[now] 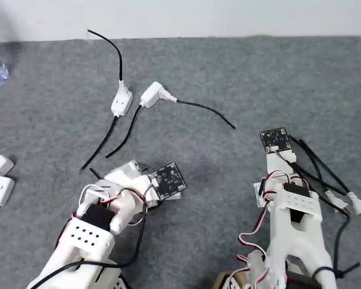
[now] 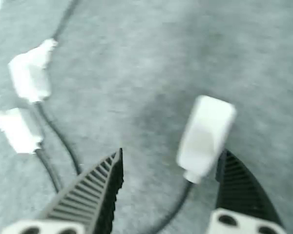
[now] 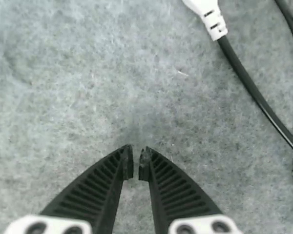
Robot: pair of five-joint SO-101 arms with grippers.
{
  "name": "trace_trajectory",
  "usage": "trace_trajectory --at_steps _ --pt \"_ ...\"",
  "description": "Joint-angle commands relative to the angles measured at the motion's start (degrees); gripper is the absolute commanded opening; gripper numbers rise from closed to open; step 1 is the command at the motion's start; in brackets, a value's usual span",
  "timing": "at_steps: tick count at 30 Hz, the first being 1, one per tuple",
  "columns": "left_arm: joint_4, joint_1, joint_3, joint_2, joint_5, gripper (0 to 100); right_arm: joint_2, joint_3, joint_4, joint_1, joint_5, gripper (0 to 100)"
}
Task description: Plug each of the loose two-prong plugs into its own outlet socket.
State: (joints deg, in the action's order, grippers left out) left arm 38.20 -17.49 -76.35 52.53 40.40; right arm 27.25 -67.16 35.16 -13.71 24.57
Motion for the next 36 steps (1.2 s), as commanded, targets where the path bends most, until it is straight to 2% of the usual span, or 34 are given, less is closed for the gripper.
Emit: trace_trajectory --at_steps 1,6,14,16,19,25,28,31,36 --pt "-4.57 1.41 -0.92 0.18 0.97 29 -0.04 2.55 -0.84 0.48 0.53 3.2" --pt "-2.64 1.14 -0.22 0.09 4.84 29 -0.04 2.55 -0.75 0.48 0.35 3.2" --pt "5.45 -1.41 4.70 0.00 4.84 29 -0.13 2.55 -0.84 0.48 0.18 3.2" --pt "8.44 -3.34 5.05 0.00 1.49 29 -0.13 2.55 -0.84 0.48 0.18 3.2" --pt "17.85 -3.87 10.86 0.00 -5.01 29 -0.13 2.55 -0.92 0.48 0.18 3.2" --pt "33.49 5.27 30.64 -0.09 -21.10 29 -0.13 2.55 -1.01 0.48 0.18 3.2" --pt "35.87 9.67 37.05 -0.44 -23.30 29 -0.13 2.55 -0.92 0.48 0.18 3.2" --pt "39.03 9.85 40.13 -1.67 -23.47 29 -0.13 2.55 -0.92 0.48 0.18 3.2" --pt "42.55 10.11 50.51 -16.97 -23.47 29 -0.13 2.55 -0.84 0.48 0.18 3.2"
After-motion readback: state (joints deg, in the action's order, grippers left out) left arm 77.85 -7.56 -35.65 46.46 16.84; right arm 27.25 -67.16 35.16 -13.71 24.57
